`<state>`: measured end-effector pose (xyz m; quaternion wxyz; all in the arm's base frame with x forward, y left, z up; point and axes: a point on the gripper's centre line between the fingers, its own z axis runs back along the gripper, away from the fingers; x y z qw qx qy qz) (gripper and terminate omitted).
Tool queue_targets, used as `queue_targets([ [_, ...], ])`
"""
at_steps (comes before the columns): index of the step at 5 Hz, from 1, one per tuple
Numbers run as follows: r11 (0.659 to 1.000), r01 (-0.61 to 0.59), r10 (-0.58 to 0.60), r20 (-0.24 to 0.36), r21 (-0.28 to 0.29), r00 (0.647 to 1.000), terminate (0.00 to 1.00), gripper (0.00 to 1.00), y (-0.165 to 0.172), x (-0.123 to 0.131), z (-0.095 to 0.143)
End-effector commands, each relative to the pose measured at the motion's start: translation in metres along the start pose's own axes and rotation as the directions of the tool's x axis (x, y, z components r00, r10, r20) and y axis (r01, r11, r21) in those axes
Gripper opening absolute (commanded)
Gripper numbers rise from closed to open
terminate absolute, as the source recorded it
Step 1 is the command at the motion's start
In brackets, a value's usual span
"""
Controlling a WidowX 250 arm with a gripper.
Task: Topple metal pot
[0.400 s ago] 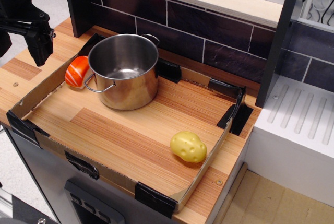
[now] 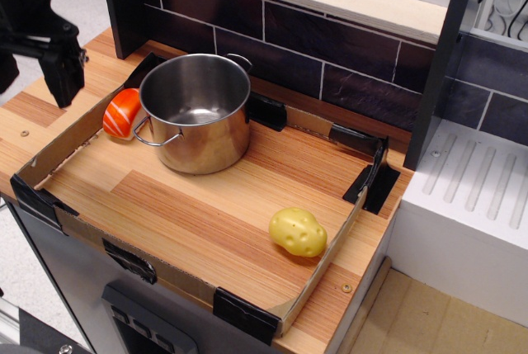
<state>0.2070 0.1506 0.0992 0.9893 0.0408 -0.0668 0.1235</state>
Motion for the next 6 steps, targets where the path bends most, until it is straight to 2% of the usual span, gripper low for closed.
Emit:
queue_targets([
  [1,0.98,0.035,-0.062,0.133,0.196,0.989,0.0,1.0,-0.033,0.0,0.023],
  [2,0.944,0.089,-0.14,0.143,0.317,0.98,0.0,1.0,-0.06,-0.004,0.031],
  [3,0.885,0.128,-0.198,0.115,0.447,0.973,0.0,1.0,-0.081,-0.009,0.025],
  [4,0.824,0.155,-0.243,0.094,0.545,0.965,0.0,1.0,-0.094,-0.013,0.01],
  [6,0.769,0.172,-0.258,0.054,0.616,0.965,0.0,1.0,-0.102,-0.012,-0.03],
])
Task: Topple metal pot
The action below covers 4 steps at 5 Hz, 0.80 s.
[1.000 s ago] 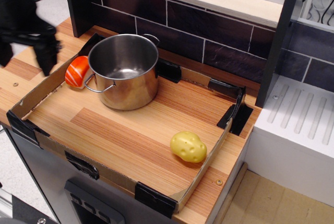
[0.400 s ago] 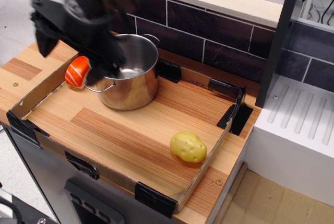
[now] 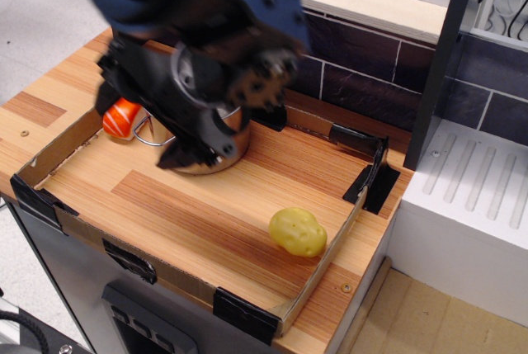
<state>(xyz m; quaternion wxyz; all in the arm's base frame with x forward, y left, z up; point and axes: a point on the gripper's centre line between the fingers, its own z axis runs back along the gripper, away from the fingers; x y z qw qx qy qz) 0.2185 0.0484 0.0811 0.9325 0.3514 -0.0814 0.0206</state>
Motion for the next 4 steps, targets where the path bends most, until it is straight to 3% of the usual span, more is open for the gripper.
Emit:
queue_targets([
  [1,0.998,0.005,-0.006,0.014,0.061,1.0,0.0,1.0,-0.021,0.002,-0.031],
  [4,0.992,-0.008,0.011,-0.023,0.127,1.0,0.0,1.0,-0.02,0.012,-0.054],
])
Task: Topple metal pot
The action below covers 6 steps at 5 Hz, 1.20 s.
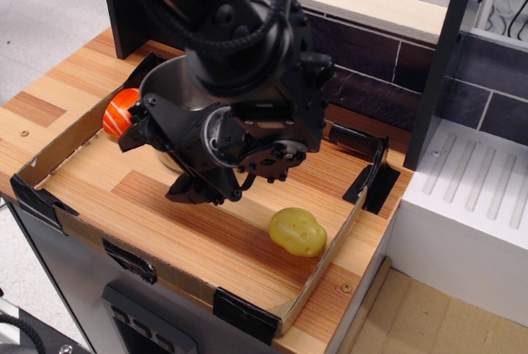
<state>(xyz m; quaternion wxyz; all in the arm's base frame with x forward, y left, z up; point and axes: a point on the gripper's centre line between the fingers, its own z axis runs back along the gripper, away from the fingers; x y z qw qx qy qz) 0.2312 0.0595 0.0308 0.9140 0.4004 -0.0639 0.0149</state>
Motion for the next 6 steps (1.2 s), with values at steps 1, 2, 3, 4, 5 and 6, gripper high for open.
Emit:
queue_targets([
  [1,0.998,-0.046,0.047,-0.018,0.03,0.999,0.0,1.0,0.0109,0.0122,-0.0073],
  [2,0.998,-0.05,0.051,-0.035,0.035,0.998,0.0,1.0,0.0142,0.0155,-0.009],
  [3,0.999,-0.037,0.037,-0.014,0.035,0.999,0.0,0.0,0.0139,0.0155,-0.01],
  [4,1.0,-0.019,0.019,-0.016,0.021,1.0,0.0,0.0,0.0139,0.016,-0.0112],
  [5,1.0,-0.013,0.013,-0.007,0.023,1.0,0.0,0.0,0.0121,0.0158,-0.0127],
  [6,1.0,0.012,-0.012,0.024,-0.008,1.0,0.0,0.0,0.0105,0.0154,-0.011],
])
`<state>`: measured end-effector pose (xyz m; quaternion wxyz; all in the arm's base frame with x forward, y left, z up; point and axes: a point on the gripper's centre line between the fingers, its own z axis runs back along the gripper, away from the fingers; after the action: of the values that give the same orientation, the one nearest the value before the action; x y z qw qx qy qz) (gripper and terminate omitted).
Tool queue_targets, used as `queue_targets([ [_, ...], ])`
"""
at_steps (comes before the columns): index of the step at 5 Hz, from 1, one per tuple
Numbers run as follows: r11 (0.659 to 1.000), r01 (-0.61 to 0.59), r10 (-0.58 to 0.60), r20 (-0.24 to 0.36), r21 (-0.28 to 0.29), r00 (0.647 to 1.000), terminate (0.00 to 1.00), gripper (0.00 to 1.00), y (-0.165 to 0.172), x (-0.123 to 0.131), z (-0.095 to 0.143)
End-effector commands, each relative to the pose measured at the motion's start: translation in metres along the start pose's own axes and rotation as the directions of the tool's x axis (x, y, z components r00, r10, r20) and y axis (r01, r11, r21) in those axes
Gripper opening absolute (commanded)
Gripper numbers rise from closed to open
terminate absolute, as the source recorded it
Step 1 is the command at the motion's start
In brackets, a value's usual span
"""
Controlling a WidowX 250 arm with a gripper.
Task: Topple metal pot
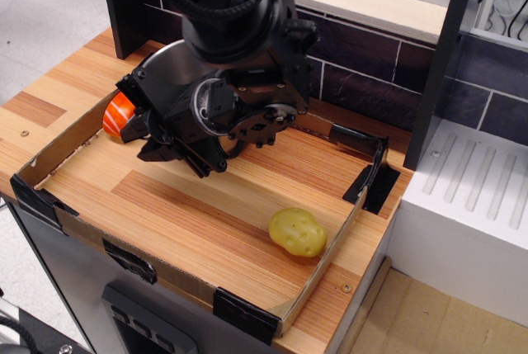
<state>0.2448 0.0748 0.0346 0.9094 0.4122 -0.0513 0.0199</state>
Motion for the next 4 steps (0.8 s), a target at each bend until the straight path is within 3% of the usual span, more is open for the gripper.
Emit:
queue_targets([
  [1,0.99,0.035,-0.019,0.114,-0.137,0.993,0.0,0.0,0.0,0.004,0.008],
  [2,0.972,0.092,-0.043,0.224,-0.216,0.974,0.0,0.0,0.002,0.006,0.024],
  [3,0.957,0.122,-0.042,0.292,-0.262,0.955,0.0,0.0,0.001,0.009,0.04],
  [4,0.92,0.153,-0.048,0.285,-0.361,0.957,0.0,0.0,0.004,0.007,0.045],
])
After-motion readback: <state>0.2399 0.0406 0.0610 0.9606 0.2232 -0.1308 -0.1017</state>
